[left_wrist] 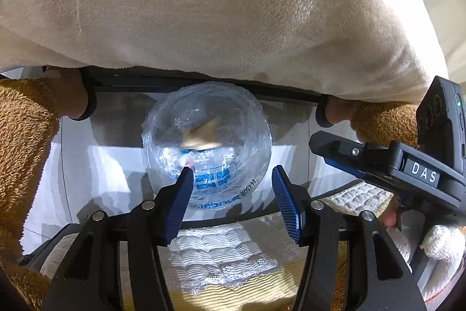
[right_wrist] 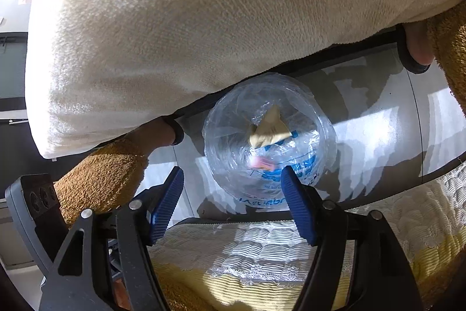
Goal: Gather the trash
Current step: 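Open the left tool over the clear trash bag while the right tool drops the paper bag, then grasp the white wrapped packet with the left tool while the right tool grasps the pink carton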
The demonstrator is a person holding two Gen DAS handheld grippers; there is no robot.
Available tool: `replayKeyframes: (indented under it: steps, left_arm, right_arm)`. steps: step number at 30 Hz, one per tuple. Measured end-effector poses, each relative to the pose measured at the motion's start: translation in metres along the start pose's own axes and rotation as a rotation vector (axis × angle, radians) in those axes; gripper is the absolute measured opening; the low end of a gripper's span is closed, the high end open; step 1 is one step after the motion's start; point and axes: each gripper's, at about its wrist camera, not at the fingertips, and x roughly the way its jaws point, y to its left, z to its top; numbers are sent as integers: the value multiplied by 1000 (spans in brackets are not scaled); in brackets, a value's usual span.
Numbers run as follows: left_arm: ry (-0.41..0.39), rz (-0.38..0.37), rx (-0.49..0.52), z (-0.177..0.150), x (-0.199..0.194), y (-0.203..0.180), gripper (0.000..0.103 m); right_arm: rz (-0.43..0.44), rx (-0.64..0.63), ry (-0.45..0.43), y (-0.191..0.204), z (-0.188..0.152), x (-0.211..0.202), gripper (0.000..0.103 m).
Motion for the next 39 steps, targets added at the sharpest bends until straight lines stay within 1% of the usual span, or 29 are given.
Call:
replayKeyframes:
  steps: [7, 10, 12, 15, 19, 22, 24, 26, 28, 30, 32, 36, 39]
  left_arm:
    - [-55, -32, 15, -3, -15, -2, 55]
    - [-97, -53, 29, -6, -26, -4, 55]
    - [-136, -80, 42, -8, -37, -6, 55]
    - [-224, -117, 74, -15, -59, -9, 55]
    - [-331, -179, 111, -20, -87, -12, 55]
    - [-398, -205, 120, -16, -105, -11, 55]
    - [-438, -219, 127, -9, -117, -11, 55]
    - [-469, -229, 132, -2, -129, -11, 55]
    - [-491, -229, 137, 9, -140, -12, 55]
    - [-506, -233, 142, 21, -149, -12, 55]
    - [-514, -231, 139, 36, -155, -12, 55]
    - [-510, -266, 122, 70, -170, -6, 55]
    - [-503, -272, 119, 97, -175, -3, 55]
  right_arm:
    - [20, -46, -36, 4, -7, -15, 69]
    - [44, -80, -63, 8, -12, -27, 69]
    - [69, -110, -86, 11, -16, -37, 69]
    - [83, -188, -157, 20, -24, -58, 69]
    - [89, -319, -279, 36, -35, -91, 69]
    - [58, -424, -385, 50, -37, -118, 69]
    - [44, -482, -433, 59, -35, -133, 69]
    - [40, -531, -473, 67, -27, -148, 69]
    - [23, -581, -533, 75, -18, -163, 69]
    - [11, -626, -578, 82, -3, -177, 69]
    - [3, -642, -610, 89, 14, -185, 69]
    - [0, -667, -640, 97, 58, -197, 69]
    - [-19, -689, -655, 108, 90, -197, 69]
